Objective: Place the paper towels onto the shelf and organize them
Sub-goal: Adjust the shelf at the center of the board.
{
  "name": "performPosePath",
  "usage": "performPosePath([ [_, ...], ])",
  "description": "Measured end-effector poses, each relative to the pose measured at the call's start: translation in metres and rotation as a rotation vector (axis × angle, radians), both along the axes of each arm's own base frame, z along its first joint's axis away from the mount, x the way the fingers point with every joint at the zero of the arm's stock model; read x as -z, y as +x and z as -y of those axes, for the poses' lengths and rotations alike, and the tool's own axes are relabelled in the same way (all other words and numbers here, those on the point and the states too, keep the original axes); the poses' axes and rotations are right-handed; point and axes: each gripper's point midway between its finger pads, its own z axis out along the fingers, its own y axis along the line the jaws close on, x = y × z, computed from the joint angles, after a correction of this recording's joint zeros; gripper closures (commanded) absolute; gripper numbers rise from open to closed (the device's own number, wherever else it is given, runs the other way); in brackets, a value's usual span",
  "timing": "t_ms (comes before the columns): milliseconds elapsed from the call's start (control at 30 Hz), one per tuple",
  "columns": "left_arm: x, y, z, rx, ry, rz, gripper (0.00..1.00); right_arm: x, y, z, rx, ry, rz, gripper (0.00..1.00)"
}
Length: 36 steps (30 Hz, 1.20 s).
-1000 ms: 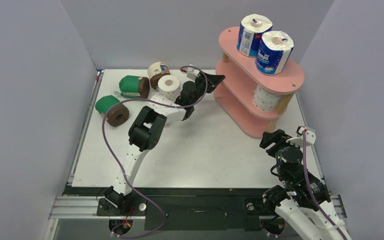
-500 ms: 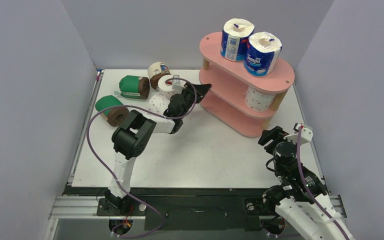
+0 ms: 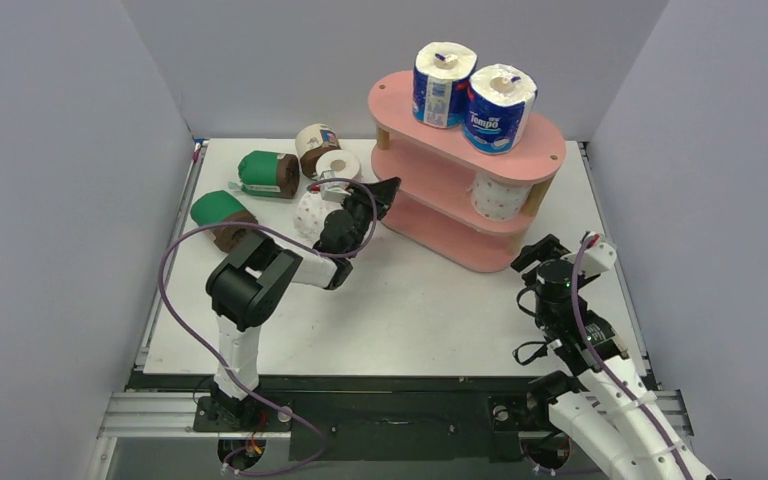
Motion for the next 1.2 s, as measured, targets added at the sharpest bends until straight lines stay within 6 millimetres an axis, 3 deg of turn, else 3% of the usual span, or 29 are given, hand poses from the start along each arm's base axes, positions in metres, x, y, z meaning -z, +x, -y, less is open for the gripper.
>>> performPosePath([
  [300,0.0,-0.006,-0.003,-0.028,0.003,-0.004,1.0,0.017,0.033,0.036,0.153,0.102,-0.016,0.39],
  [567,0.001,-0.008,-0.004,-0.027,0.0,0.0,1.0,0.025,0.051,0.031,0.127,0.136,-0.015,0.39],
  [867,0.001,-0.009,-0.003,-0.02,-0.004,0.001,1.0,0.047,0.069,0.037,0.162,0.145,-0.074,0.39],
  [1200,0.0,-0.009,0.0,-0.019,-0.015,0.011,1.0,0.044,0.093,0.047,0.201,0.165,-0.063,0.39],
])
